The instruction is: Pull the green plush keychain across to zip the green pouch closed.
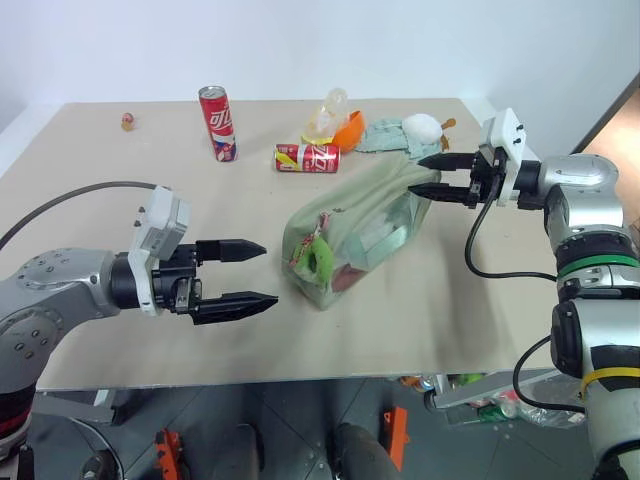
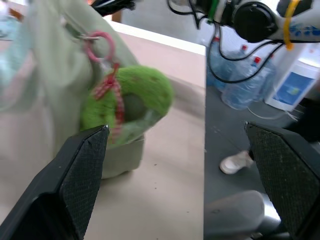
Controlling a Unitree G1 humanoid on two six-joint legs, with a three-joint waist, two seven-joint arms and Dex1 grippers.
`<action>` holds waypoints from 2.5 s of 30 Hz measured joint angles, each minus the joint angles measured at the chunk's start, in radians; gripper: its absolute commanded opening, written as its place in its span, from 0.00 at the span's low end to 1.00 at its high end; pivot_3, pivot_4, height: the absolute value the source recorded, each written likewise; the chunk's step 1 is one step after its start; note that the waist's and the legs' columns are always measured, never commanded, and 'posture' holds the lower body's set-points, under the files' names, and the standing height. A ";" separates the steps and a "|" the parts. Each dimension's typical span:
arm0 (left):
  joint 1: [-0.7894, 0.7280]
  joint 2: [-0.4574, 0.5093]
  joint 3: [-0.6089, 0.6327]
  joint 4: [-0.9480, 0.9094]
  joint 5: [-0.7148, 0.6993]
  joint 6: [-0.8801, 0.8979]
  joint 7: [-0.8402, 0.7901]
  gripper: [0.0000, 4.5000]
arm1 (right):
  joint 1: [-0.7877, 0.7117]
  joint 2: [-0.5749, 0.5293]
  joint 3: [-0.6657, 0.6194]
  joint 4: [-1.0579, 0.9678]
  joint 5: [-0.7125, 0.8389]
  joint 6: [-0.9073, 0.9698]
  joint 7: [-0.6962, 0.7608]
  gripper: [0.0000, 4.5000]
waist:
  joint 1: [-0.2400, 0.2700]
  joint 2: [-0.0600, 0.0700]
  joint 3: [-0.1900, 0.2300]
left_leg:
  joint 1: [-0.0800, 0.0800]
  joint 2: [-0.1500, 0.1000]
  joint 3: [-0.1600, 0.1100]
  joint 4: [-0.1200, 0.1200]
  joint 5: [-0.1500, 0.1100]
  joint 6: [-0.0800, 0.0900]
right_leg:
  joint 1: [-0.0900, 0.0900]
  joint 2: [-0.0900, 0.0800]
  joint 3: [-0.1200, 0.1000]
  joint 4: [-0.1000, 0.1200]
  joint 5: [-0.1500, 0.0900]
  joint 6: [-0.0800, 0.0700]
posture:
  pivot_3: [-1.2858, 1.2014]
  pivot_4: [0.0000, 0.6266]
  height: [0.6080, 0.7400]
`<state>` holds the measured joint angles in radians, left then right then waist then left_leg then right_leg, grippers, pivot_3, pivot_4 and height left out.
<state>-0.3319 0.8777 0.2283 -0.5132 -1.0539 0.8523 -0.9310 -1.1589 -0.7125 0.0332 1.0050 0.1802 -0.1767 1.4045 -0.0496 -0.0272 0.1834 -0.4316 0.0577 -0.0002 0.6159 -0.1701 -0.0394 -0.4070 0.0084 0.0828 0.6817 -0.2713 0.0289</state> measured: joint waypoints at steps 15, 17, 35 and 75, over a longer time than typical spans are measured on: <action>0.048 0.017 0.042 0.046 0.042 -0.026 0.010 1.00 | 0.179 -0.012 -0.011 -0.486 0.072 0.315 0.057 0.01 | 0.003 0.001 0.000 | 0.000 0.002 0.000 0.001 0.000 -0.001 | 0.000 0.002 -0.001 0.002 0.000 -0.001 | 0.52 0.24 1.00; 0.048 0.017 0.046 0.069 0.056 -0.031 0.008 1.00 | 0.240 -0.012 -0.013 -0.604 0.102 0.380 0.038 0.01 | 0.003 0.001 0.000 | 0.000 0.002 -0.001 0.001 0.000 -0.001 | 0.000 0.002 -0.001 0.002 0.000 -0.001 | 0.52 0.24 1.00; -0.016 -0.229 0.034 0.320 0.374 -0.382 0.151 1.00 | 0.364 -0.036 -0.023 -0.838 0.152 0.508 -0.098 0.01 | 0.004 0.000 0.000 | 0.000 0.003 0.000 0.002 0.001 -0.002 | 0.000 0.002 0.000 0.002 0.001 0.000 | 0.52 0.24 1.00; -0.549 -0.424 -0.361 0.664 0.663 -0.581 -0.118 0.08 | 0.360 -0.040 -0.012 -0.814 0.146 0.456 -0.098 0.00 | 0.003 0.000 0.000 | 0.000 0.001 -0.002 0.003 0.001 -0.002 | 0.002 0.003 -0.001 0.002 0.002 0.002 | 0.52 0.24 1.00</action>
<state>-0.8811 0.4534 -0.1323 0.1510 -0.3912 0.2716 -1.0486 -0.7986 -0.7526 0.0212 0.1911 0.3261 0.2791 1.3061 -0.0461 -0.0269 0.1835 -0.4318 0.0584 -0.0022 0.6192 -0.1694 -0.0409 -0.4054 0.0110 0.0819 0.6834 -0.2688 0.0311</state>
